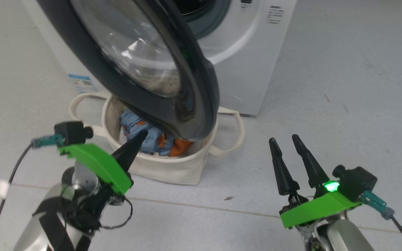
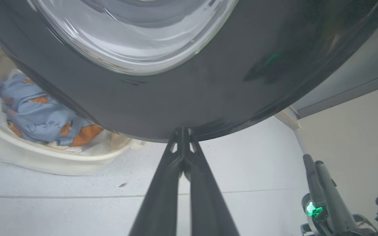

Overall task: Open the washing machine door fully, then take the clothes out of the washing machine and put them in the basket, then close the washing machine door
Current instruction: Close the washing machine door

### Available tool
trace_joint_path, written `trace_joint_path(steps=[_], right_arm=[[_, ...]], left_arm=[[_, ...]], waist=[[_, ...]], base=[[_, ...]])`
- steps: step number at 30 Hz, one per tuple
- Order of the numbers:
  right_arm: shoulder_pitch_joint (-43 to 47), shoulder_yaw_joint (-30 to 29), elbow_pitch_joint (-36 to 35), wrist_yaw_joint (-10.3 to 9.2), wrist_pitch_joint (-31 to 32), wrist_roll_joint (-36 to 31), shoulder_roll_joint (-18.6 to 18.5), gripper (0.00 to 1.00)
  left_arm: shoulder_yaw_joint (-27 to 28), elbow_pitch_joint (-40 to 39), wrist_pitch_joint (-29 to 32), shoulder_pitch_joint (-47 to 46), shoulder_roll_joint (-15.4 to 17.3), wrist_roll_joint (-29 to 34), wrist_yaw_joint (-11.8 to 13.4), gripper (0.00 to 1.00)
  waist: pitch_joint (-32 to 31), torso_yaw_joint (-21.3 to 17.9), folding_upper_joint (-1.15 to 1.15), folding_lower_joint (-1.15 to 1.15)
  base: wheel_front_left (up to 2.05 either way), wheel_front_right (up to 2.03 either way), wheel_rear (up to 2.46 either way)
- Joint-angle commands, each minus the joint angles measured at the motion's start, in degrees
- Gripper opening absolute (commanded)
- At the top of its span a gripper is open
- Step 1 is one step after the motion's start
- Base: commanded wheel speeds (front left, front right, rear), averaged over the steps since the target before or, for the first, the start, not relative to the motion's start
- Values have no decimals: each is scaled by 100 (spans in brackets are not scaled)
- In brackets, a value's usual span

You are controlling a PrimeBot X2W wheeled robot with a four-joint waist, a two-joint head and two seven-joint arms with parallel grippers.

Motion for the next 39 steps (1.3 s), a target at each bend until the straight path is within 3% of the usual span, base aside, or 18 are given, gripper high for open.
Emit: trace_joint_path(steps=[1, 8, 12, 15, 17, 18, 19, 30, 39], right_arm=[[-65, 108, -238, 1, -70, 85, 60, 100], [-16, 94, -308, 1, -70, -71, 60, 100], [53, 106, -306, 1, -70, -348, 60, 100], [134, 91, -335, 1, -70, -301, 60, 100], [173, 112, -352, 1, -70, -281, 60, 100], [190, 128, -356, 1, -70, -277, 60, 100], [203, 139, -361, 1, -70, -271, 60, 100], [251, 175, -372, 1, -70, -263, 60, 100], [256, 212, -414, 1, -70, -288, 60, 100]], left_arm=[[133, -245, -408, -29, 195, 231, -38, 0], [-9, -214, -2118, 296, 452, 1396, 21, 0], [-26, -65, -3155, 527, 492, 2167, 416, 0], [61, -44, -3487, 741, 418, 2534, 730, 0], [133, -98, -3553, 884, 348, 2772, 891, 42], [207, -163, -3566, 955, 304, 2871, 950, 85], [361, -323, -3570, 1019, 237, 2977, 1001, 98], [1205, -913, -3576, 1858, -239, 4473, 1222, 100], [1429, -872, -3576, 2022, -454, 5020, 1066, 100]], waist=[[-20, 174, 0, 0], [-103, 572, 0, 0], [-245, 689, 0, 0], [-330, 737, 0, 0], [-365, 761, 0, 0], [-375, 768, 0, 0], [-377, 774, 0, 0], [-412, 804, 0, 0], [-382, 808, 0, 0]], base=[[0, 0, 0], [0, 0, 0], [0, 0, 0], [0, 0, 0], [0, 0, 0], [0, 0, 0], [0, 0, 0], [0, 0, 0], [0, 0, 0]])
